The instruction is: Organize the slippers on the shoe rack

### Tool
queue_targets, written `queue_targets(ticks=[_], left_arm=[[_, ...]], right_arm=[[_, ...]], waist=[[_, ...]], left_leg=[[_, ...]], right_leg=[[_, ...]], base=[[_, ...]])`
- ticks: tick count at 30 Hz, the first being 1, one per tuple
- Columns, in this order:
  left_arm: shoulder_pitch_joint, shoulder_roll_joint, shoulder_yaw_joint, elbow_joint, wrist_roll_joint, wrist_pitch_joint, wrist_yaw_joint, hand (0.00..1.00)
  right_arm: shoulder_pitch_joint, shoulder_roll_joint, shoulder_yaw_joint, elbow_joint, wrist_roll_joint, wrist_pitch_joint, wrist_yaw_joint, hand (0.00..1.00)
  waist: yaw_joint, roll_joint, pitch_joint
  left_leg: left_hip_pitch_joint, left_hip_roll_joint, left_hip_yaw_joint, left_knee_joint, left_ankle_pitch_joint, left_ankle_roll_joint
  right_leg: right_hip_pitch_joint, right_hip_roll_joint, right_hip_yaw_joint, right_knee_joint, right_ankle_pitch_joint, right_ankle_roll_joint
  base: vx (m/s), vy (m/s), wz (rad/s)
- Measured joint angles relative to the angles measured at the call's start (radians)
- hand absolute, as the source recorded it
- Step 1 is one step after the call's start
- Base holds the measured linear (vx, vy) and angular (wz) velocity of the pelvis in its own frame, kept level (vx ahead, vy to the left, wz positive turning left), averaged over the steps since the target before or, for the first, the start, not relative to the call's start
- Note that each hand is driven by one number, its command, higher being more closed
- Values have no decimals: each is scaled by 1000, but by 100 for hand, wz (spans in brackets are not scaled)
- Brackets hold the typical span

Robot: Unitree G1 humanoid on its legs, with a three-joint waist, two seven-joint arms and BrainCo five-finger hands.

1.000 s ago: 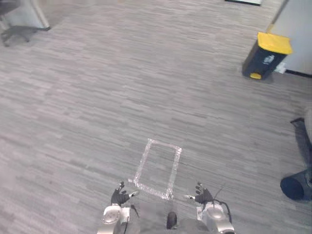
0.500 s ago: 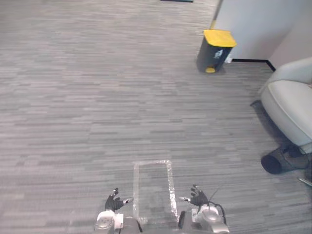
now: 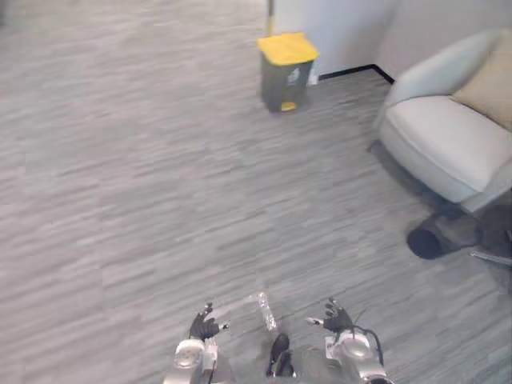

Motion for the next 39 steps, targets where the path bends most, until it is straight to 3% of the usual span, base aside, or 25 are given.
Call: queue_targets(ticks=[3, 4, 5, 8, 11, 12, 14, 16, 18, 21, 23, 26, 29, 31, 33, 36, 37, 39], left_arm=[[2, 0, 2, -4, -1, 0, 2, 0], [4, -3, 0, -2, -2, -1, 2, 0], [6, -4, 0, 3, -2, -1, 2, 0], [13, 12, 3, 10, -11, 0, 5, 0], [11, 32, 3, 28, -11, 0, 6, 0], [16, 38, 3, 32, -11, 0, 6, 0], [25, 46, 9, 33, -11, 2, 8, 0], [27, 47, 10, 33, -12, 2, 9, 0], [19, 43, 10, 37, -12, 3, 8, 0], [17, 19, 9, 46, -12, 2, 2, 0], [10, -1, 6, 44, -10, 2, -3, 0], [0, 7, 6, 47, -9, 3, -5, 0], [-9, 7, 0, 46, -8, 4, -5, 0], [-11, 4, 0, 38, -8, 1, -4, 0], [-8, 0, -2, 38, -9, 0, -4, 0], [-10, 2, -2, 39, -10, 0, 0, 0], [-10, 2, -2, 40, -10, 0, 3, 0], [-11, 2, -2, 46, -11, 0, 8, 0]], right_arm=[[-8, 1, -8, 1, -1, -1, -3, 0], [-7, -4, -5, 4, -1, -1, -4, 0], [-4, -12, -4, 6, -1, -1, -4, 0], [26, -2, 8, 3, -2, 1, -3, 0], [33, 5, 25, 4, -2, 1, -1, 0], [32, 9, 26, 7, -2, 1, 0, 0], [12, 8, 27, 28, -2, 1, 2, 0], [3, 7, 27, 48, -3, 7, 3, 0], [-5, 5, 24, 47, -6, 9, 5, 0], [-4, -26, 25, 52, -38, 9, 7, 0], [-7, -37, 23, 52, -39, 9, 6, 0], [-29, -35, 24, 73, -39, 9, 5, 0], [-19, -32, 24, 74, -39, 8, 4, 0], [-12, -40, 24, 74, -39, 8, 2, 0], [-11, -44, 21, 77, -39, 9, -3, 0], [-6, -43, 11, 77, -38, 9, -6, 0], [10, -45, 10, 76, -38, 8, -10, 0], [21, -49, 7, 79, -37, 9, -14, 0]], waist=[[7, 3, -1], [7, 13, -4], [7, 15, -6], [2, -26, -27], [2, -42, -36], [4, -42, -37], [8, -37, -34], [12, -37, -34], [10, -39, -28], [5, -21, -27], [3, -5, -38], [8, -18, -28], [8, -19, -24], [10, -3, -17], [16, 9, -15], [22, 6, -11], [26, 8, -12], [37, 19, -20]], left_leg=[[-17, -113, -314, -282, 11, -7], [-16, -125, -382, -335, 78, -22], [-3, -132, -370, -332, 115, 7], [24, -160, -236, -338, 86, 44], [40, -174, -125, -347, 82, 78], [52, -168, -77, -363, 85, 85], [100, -166, 27, -409, 97, 104], [121, -166, 100, -412, 97, 104], [141, -164, 145, -416, 97, 104], [187, -161, 169, -453, 96, 103], [185, -150, 198, -486, 109, 82], [169, -114, 268, -476, 103, 60], [107, -45, 279, -266, 72, 40], [31, -1, 206, -75, 65, 45], [9, -55, 31, -93, 36, 24], [5, -134, -107, -277, 29, 11], [11, -146, -143, -347, 46, 29], [13, -135, -139, -377, 107, 60]], right_leg=[[-1, 1, 160, -20, 26, 46], [-14, 10, 213, -22, 31, 70], [-20, 12, 253, -23, 31, 90], [-30, -27, 364, -42, 56, 147], [-65, -51, 408, -49, 79, 184], [-74, -67, 356, -41, 83, 178], [-102, -157, -20, 71, 41, 142], [-95, -235, -298, 158, -15, 103], [-99, -258, -386, 196, -33, 81], [-98, -220, -381, 168, -27, 70], [-118, -170, -342, 101, -3, 59], [-148, -119, -297, 47, 6, 56], [-139, -87, -278, 24, -1, 48], [-105, -52, -228, -13, 18, 55], [-94, -25, -164, -42, 33, 54], [-77, -13, -104, -103, 50, 79], [-61, -3, -97, -134, 63, 96], [-58, 12, -83, -141, 86, 91]], base=[[138, 270, -159], [89, 324, -153], [70, 338, -136], [67, 357, -107], [44, 248, -95], [20, 157, -115], [41, 158, -126], [70, 43, -116], [70, -48, -93], [29, -49, -77], [-33, -28, -57], [-57, -57, -68], [-4, -104, -54], [39, -114, -56], [26, -47, -83], [23, -38, -80], [20, -25, -65], [37, 37, -74]])
